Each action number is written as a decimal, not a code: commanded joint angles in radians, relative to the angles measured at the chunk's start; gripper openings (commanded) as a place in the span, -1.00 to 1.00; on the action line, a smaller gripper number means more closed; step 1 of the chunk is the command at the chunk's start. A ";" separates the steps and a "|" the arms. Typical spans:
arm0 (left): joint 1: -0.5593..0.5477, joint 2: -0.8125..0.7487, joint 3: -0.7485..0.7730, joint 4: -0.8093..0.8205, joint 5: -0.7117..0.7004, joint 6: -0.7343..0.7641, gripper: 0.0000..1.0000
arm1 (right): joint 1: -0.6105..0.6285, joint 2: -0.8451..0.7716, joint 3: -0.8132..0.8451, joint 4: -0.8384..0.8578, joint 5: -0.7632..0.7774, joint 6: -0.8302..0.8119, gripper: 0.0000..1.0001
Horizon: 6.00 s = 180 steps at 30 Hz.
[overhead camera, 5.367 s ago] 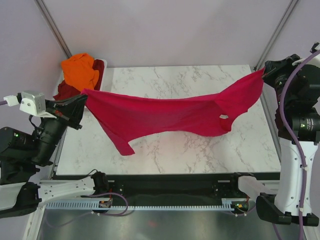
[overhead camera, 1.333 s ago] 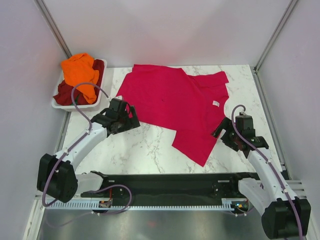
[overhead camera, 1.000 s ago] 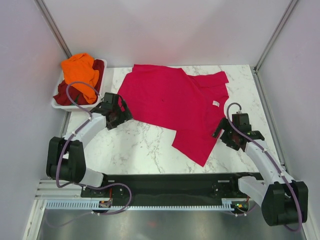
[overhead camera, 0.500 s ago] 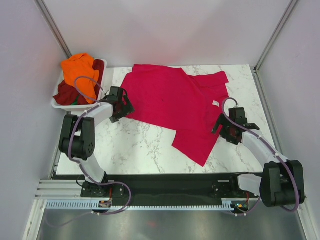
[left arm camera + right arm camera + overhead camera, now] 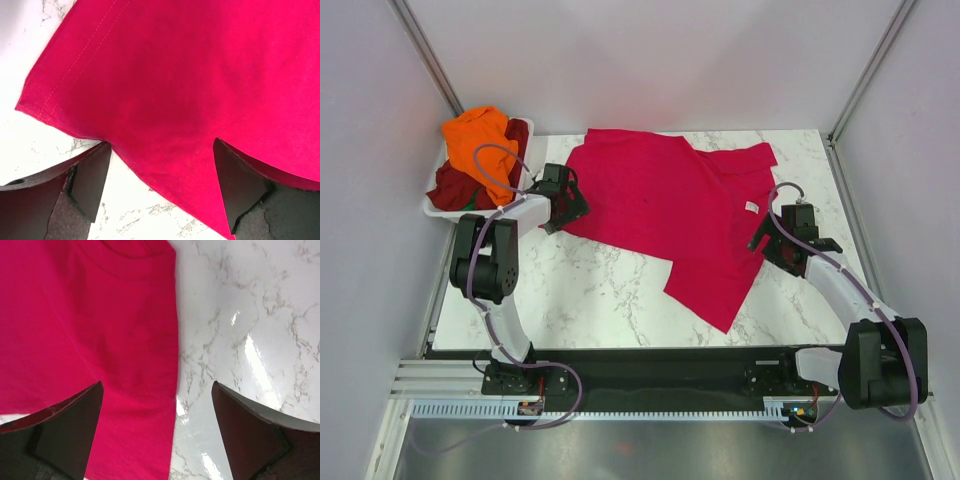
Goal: Fold and stack the t-shirts
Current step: Flatten the tshirt out
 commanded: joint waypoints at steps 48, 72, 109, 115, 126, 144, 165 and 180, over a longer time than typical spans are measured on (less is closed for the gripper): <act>-0.061 -0.903 -0.798 -0.107 0.263 -0.114 -0.91 | -0.032 0.398 0.437 0.414 0.090 0.154 0.89; -0.087 -1.074 -0.397 -0.444 0.468 0.100 1.00 | -0.101 1.180 1.147 0.390 -0.119 0.108 0.17; -0.086 -1.149 -0.334 -0.506 0.327 0.196 1.00 | -0.042 1.204 1.238 0.428 -0.151 0.108 -1.00; -0.086 -1.150 -0.334 -0.506 0.321 0.193 1.00 | 0.022 1.239 1.368 0.424 -0.144 0.152 -1.00; -0.087 -1.167 -0.335 -0.506 0.309 0.188 0.99 | 0.094 1.357 1.569 0.577 -0.030 0.327 -1.00; -0.086 -1.161 -0.335 -0.506 0.301 0.184 1.00 | 0.062 1.463 1.633 0.565 0.390 0.461 0.18; -0.084 -1.204 -0.340 -0.500 0.292 0.184 1.00 | 0.078 1.086 1.049 0.559 0.016 0.277 0.42; -0.083 -1.221 -0.340 -0.500 0.278 0.180 1.00 | 0.097 1.083 0.997 0.471 0.001 0.295 0.25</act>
